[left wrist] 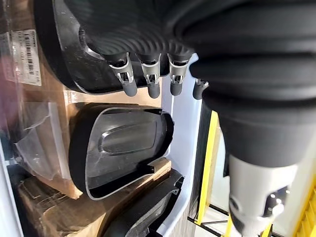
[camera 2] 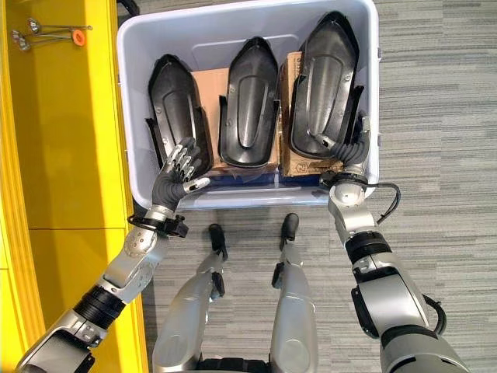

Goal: Move parts from the plastic box to the shelf.

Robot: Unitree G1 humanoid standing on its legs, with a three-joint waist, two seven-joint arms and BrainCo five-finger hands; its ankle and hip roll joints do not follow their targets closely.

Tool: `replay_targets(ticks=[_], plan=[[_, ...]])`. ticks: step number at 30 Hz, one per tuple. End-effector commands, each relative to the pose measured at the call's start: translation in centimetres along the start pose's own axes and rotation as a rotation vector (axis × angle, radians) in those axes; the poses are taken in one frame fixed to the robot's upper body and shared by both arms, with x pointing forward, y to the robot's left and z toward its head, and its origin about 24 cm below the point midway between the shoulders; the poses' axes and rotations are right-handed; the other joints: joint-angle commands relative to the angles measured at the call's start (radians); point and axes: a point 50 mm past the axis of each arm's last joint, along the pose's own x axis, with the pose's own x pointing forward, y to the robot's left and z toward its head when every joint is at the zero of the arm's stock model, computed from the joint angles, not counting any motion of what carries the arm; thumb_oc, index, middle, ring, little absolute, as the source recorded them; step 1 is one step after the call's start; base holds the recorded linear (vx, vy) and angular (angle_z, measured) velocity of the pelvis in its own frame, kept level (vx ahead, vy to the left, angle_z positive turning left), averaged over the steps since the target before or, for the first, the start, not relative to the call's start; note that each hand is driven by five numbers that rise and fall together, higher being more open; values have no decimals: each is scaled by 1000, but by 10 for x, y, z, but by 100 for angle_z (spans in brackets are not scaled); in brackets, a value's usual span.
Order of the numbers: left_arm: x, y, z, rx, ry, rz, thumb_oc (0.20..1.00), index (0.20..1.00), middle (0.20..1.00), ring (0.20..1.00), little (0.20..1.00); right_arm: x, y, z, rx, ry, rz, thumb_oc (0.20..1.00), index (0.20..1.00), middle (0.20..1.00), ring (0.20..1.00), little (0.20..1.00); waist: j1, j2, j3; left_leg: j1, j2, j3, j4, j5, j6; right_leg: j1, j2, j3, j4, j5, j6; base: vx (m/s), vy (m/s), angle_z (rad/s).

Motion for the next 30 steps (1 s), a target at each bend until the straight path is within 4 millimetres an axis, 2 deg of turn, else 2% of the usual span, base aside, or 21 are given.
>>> replay_targets(ticks=[1,7,15,22,30], plan=[[-9,-12,16,-39,-85,-75,1000,1000,1000,1000,1000,15,-12,31,132,-101,-95,1000,1000,1000,1000,1000,4,6,-50,-30,81,-78,75,-34,-65,-16,-111,23,83,-4,115,0,0,0],[-8,-14,19,-45,-92,-91,1000,1000,1000,1000,1000,30,-18,48,125,-119,-130,1000,1000,1000,1000,1000,11,12,-48,-41,82,-81,77,-33,-67,-28,-112,22,92,-8,115,-1,-1,-2],[-8,-15,21,-45,-97,-103,1000,1000,1000,1000,1000,44,-24,57,97,-92,-168,1000,1000,1000,1000,1000,22,22,-39,-60,78,-86,83,-32,-67,-49,-109,21,110,-17,111,0,0,0],[-7,-19,23,-54,-100,-129,1000,1000,1000,1000,1000,53,-42,43,48,39,-219,1000,1000,1000,1000,1000,37,39,-28,-85,77,-94,92,-30,-66,-75,-111,21,129,-25,109,-4,-4,3],[-6,-27,27,-71,-114,-165,1000,1000,1000,1000,1000,50,-44,22,13,158,-204,1000,1000,1000,1000,1000,48,54,-16,-114,70,-105,105,-32,-61,-100,-112,21,151,-32,106,-11,-6,6]])
